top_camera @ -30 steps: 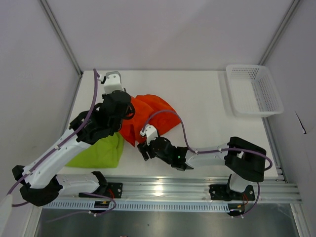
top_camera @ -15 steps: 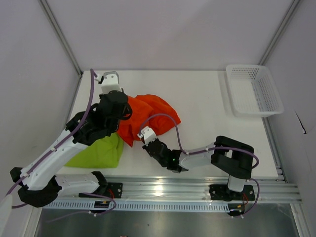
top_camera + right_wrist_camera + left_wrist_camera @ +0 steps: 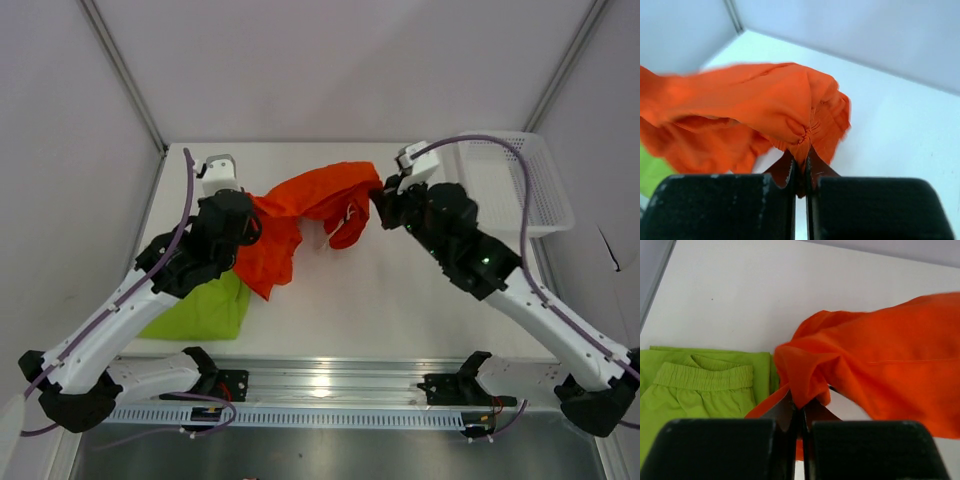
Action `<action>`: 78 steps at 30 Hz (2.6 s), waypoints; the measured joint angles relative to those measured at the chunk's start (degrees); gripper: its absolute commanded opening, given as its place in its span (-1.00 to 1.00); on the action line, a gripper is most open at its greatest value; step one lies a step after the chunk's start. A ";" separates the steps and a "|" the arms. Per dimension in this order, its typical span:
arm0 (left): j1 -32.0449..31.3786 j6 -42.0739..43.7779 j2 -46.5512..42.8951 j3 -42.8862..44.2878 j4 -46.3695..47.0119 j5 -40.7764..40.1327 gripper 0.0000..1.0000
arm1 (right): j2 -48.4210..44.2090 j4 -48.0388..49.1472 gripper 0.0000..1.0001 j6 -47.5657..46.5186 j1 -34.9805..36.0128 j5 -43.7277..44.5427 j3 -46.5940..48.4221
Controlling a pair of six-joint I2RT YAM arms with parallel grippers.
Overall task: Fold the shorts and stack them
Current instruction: Flatten the shorts out
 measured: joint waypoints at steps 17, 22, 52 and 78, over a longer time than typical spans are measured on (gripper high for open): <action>0.39 -1.44 -1.95 -25.14 14.01 5.22 -0.99 | 7.78 -23.47 -1.00 -1.18 -19.06 -28.15 24.79; 0.42 0.46 -4.15 -35.60 26.49 6.78 -0.53 | 8.83 -27.36 -1.00 -1.14 -19.10 -33.31 26.34; 0.55 0.33 2.23 -48.76 51.58 9.40 -0.40 | 13.03 -29.94 -1.00 1.97 -22.84 -39.43 32.24; 0.55 3.65 -20.81 -15.45 25.99 7.74 -1.00 | -0.24 -35.60 -1.00 7.26 -26.14 -39.74 32.57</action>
